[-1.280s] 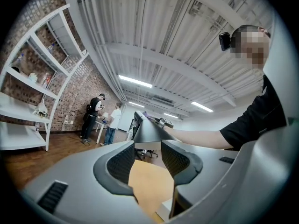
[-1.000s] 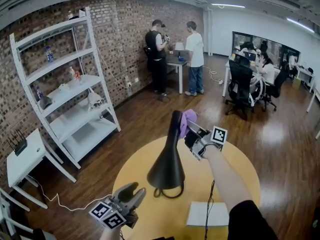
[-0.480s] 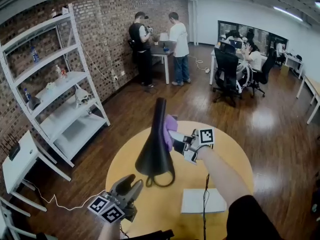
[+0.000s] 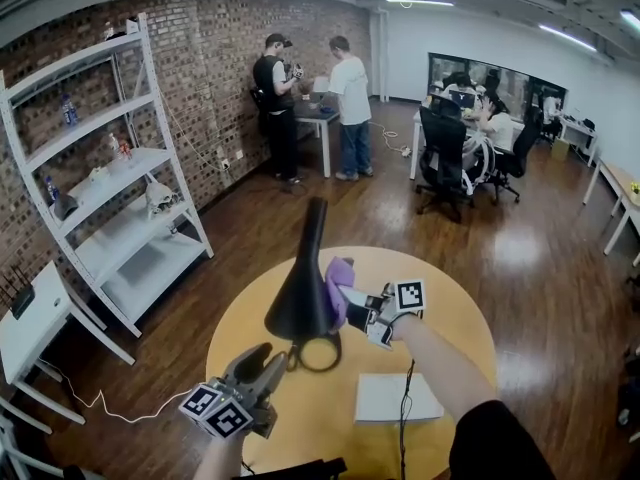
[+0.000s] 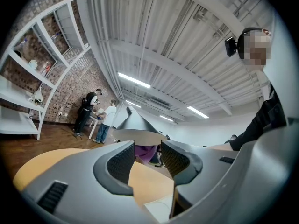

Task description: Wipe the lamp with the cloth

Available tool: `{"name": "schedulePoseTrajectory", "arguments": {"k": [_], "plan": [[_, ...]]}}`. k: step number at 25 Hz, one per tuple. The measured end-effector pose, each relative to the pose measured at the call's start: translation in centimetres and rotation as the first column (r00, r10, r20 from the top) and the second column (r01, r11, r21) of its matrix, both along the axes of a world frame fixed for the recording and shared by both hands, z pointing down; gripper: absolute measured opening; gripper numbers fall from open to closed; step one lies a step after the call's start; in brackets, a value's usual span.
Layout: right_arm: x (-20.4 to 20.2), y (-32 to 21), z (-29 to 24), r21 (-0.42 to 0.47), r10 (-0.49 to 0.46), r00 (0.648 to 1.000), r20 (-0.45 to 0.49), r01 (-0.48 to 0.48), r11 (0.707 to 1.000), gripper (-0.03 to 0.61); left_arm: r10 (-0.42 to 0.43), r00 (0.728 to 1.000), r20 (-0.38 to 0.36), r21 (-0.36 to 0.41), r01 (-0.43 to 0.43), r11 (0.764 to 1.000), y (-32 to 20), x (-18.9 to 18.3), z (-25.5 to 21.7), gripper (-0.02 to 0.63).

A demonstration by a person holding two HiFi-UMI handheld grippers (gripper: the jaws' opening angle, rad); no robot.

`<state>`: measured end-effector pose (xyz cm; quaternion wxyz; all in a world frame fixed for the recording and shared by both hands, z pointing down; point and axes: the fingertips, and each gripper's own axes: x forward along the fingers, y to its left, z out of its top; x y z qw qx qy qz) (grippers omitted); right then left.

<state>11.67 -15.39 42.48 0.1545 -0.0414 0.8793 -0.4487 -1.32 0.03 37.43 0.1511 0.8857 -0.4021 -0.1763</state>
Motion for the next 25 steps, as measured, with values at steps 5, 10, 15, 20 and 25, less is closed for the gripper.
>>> {"name": "schedulePoseTrajectory", "arguments": {"k": [5,10,15,20,25], "plan": [[-0.1,2.2,0.8,0.004,0.018,1.000,-0.019,-0.018,1.000,0.100,-0.018,0.995,-0.098,-0.046,0.014,0.999,-1.4,0.7,-0.5,0.175],[-0.7,4.0,0.2,0.026,0.026,1.000,-0.008,-0.026,0.999,0.100,-0.040,0.994,-0.100,-0.026,0.038,0.999,-1.3,0.1,-1.5,0.175],[-1.8,5.2,0.1,0.057,0.027,0.999,-0.042,-0.025,0.998,0.100,-0.083,0.988,-0.134,-0.046,0.077,0.996,-1.5,-1.2,-2.2,0.186],[-4.2,7.3,0.0,0.113,-0.025,0.997,-0.078,0.034,0.993,0.100,-0.171,0.969,-0.177,-0.079,0.159,0.984,-2.8,-3.4,-2.3,0.196],[-6.3,8.8,-0.7,0.176,-0.025,0.993,-0.119,0.046,0.983,0.101,-0.212,0.957,-0.198,-0.075,0.201,0.977,-3.9,-5.7,-2.5,0.187]]}}
